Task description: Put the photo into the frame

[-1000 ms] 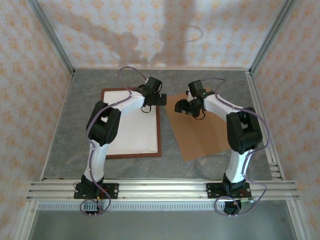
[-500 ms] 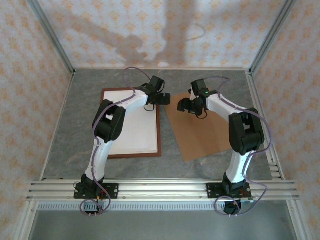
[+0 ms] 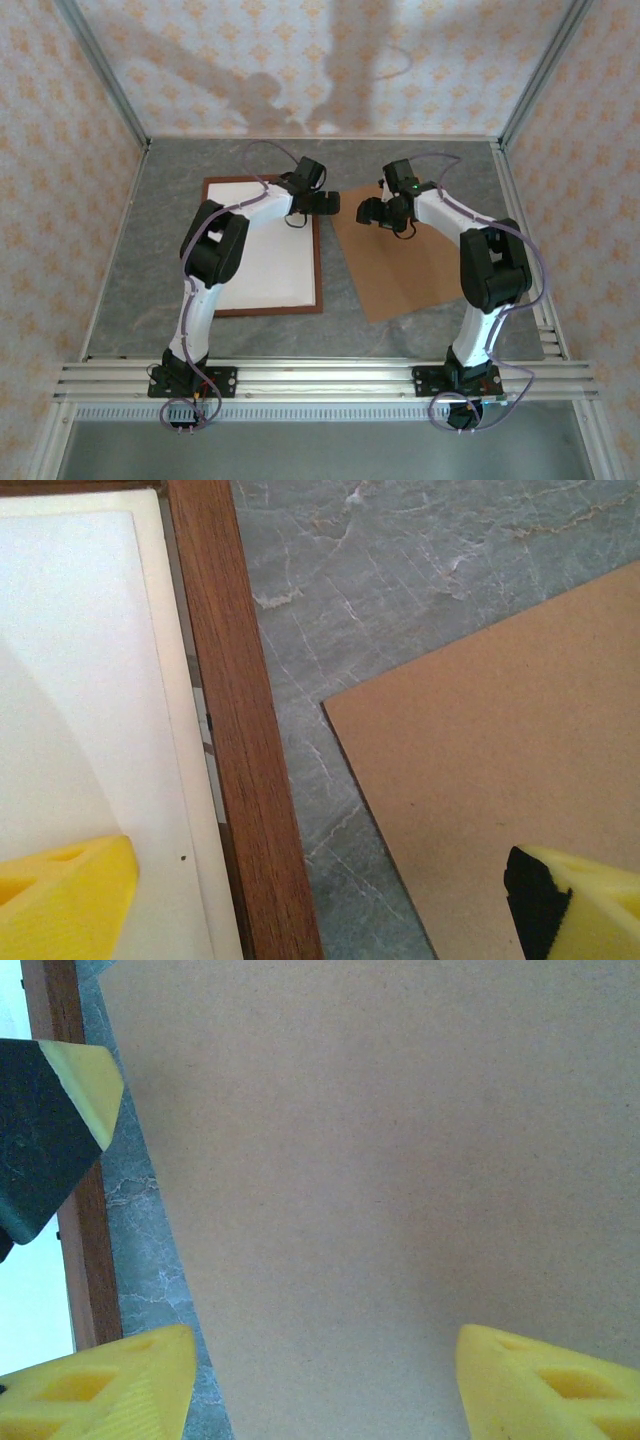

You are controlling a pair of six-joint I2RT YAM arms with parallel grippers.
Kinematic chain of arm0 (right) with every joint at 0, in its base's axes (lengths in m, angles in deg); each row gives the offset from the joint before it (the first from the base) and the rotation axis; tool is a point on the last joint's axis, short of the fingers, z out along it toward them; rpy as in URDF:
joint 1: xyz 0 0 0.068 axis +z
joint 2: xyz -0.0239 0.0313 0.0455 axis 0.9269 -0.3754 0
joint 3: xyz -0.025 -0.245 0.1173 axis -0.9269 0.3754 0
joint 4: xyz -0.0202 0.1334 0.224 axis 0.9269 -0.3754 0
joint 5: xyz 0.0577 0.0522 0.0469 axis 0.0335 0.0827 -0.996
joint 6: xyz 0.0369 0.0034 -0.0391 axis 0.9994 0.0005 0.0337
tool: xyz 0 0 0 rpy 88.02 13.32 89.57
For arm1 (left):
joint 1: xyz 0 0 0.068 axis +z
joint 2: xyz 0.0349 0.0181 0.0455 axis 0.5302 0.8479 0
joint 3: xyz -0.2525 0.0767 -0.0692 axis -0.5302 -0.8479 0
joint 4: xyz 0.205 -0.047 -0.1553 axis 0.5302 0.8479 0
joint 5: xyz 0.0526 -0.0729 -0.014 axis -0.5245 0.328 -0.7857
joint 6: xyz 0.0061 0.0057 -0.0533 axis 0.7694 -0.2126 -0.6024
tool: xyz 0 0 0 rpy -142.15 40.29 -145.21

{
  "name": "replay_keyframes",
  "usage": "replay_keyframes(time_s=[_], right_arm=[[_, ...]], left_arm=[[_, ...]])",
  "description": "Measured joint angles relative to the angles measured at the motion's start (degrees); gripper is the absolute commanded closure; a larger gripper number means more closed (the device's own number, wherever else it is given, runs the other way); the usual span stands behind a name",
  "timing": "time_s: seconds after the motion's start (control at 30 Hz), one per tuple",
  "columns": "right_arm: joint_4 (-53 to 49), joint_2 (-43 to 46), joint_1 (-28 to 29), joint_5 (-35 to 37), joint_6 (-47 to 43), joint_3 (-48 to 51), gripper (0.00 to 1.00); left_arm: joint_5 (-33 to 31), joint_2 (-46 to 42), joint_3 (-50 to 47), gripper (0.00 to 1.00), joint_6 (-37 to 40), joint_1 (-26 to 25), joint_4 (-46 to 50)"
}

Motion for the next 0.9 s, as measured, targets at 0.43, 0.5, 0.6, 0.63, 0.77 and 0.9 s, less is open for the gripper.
replay_keyframes(time_s=[0.43,0.5,0.6,0.63,0.77,0.9], right_arm=[[-1.1,1.1,-0.2,2.1,-1.0,1.2,0.29],[-1.2,2.4,-0.5,3.1,-1.3,2.4,0.27],[-1.6,5.2,-2.3,4.3,-1.7,5.2,0.22],[-1.8,6.0,-3.4,4.5,-1.7,5.9,0.21],[-1.6,7.2,-11.4,5.0,-1.4,6.8,0.04],[-1.4,5.7,-18.8,6.6,-0.5,4.9,0.02]], left_arm=[[0.0,-1.2,-1.0,0.05,-0.8,0.0,-0.4],[-0.2,-2.8,-1.8,0.04,-0.8,0.0,-0.5],[-0.5,-7.7,-5.4,0.06,-1.3,-0.2,-1.0],[-0.7,-9.6,-6.9,0.06,-1.8,-0.4,-1.4],[-2.0,-17.3,-12.8,0.07,-4.5,-3.8,-3.5],[-3.1,-21.5,-17.1,0.10,-9.0,-11.2,-5.3]])
